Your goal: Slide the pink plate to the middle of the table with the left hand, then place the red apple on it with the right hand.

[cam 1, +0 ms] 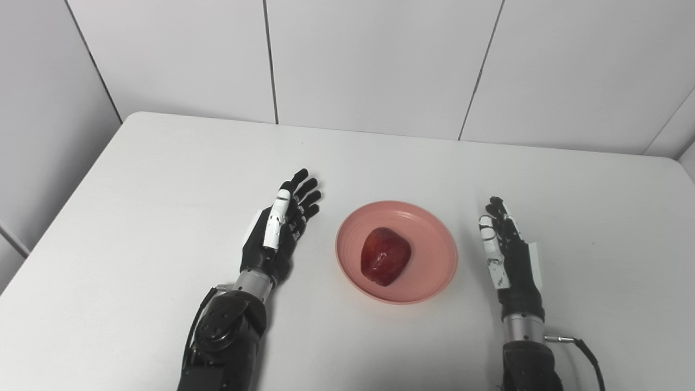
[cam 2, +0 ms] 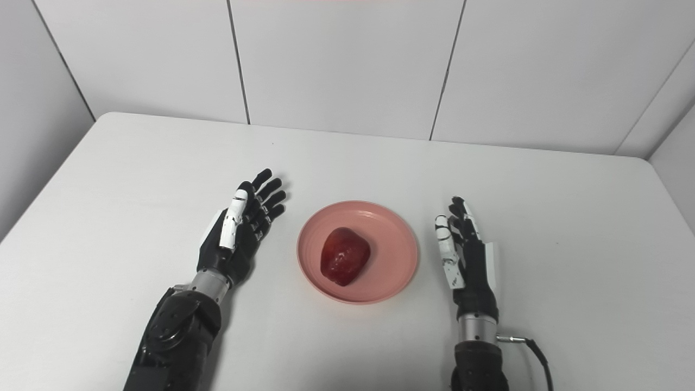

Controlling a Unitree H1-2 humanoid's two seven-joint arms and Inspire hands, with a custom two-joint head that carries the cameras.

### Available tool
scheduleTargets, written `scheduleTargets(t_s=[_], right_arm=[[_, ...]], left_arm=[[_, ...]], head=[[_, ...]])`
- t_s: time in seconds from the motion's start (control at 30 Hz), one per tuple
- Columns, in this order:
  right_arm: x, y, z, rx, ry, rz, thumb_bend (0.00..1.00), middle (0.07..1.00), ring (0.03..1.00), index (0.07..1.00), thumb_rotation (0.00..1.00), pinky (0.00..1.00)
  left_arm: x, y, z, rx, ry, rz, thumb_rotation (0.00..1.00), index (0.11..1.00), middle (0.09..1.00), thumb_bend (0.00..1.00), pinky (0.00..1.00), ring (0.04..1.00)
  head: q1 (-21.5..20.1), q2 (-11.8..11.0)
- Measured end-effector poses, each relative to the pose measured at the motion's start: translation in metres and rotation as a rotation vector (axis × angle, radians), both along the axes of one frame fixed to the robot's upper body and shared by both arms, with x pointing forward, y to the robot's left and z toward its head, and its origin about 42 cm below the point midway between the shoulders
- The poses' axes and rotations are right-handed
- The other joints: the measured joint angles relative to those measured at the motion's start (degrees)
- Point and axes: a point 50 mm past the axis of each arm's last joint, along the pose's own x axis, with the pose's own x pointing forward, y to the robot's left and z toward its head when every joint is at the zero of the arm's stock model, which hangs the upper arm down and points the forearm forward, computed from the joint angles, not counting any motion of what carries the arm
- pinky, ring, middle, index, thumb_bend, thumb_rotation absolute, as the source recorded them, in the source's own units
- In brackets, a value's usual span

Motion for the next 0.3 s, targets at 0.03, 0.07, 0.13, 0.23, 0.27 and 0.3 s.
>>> scheduleTargets(t_s=[0.03, 0.07, 0.13, 0.23, 0.27, 0.3], right_arm=[[0.0, 0.0001, 0.0, 0.0, 0.0, 0.0, 0.25, 0.889, 0.873, 0.895, 1.0, 0.81], [0.0, 0.0002, 0.0, 0.001, 0.0, 0.0, 0.25, 0.889, 0.873, 0.895, 1.0, 0.81], [0.0, 0.0003, 0.0, 0.003, 0.0, 0.001, 0.25, 0.888, 0.871, 0.896, 1.0, 0.81], [0.0, 0.0002, 0.0, 0.008, 0.001, 0.003, 0.25, 0.886, 0.868, 0.895, 1.0, 0.81], [0.0, 0.0002, 0.0, 0.011, 0.001, 0.003, 0.25, 0.885, 0.866, 0.895, 1.0, 0.81], [0.0, 0.0002, 0.0, 0.014, 0.001, 0.004, 0.24, 0.885, 0.868, 0.895, 1.0, 0.81]], left_arm=[[0.0, 0.0, 0.0, 0.0, 0.0, 0.0, 1.0, 0.923, 0.945, 0.4, 0.95, 0.936], [-0.0001, -0.0001, 0.0, 0.0, 0.0, 0.0, 1.0, 0.926, 0.947, 0.4, 0.96, 0.938], [-0.0003, -0.0003, 0.0, 0.0, 0.0, -0.001, 1.0, 0.929, 0.949, 0.4, 0.96, 0.941], [-0.0012, -0.0003, -0.0001, -0.001, -0.001, -0.002, 1.0, 0.931, 0.95, 0.4, 0.96, 0.942], [-0.0017, -0.0004, -0.0002, -0.003, -0.001, -0.004, 1.0, 0.931, 0.95, 0.4, 0.96, 0.942], [-0.0021, -0.0005, -0.0003, -0.005, -0.001, -0.005, 1.0, 0.931, 0.95, 0.4, 0.96, 0.941]], head=[[0.2, 0.0], [0.2, 0.1], [0.4, 0.2], [0.4, 0.2], [0.4, 0.2], [0.4, 0.2]])
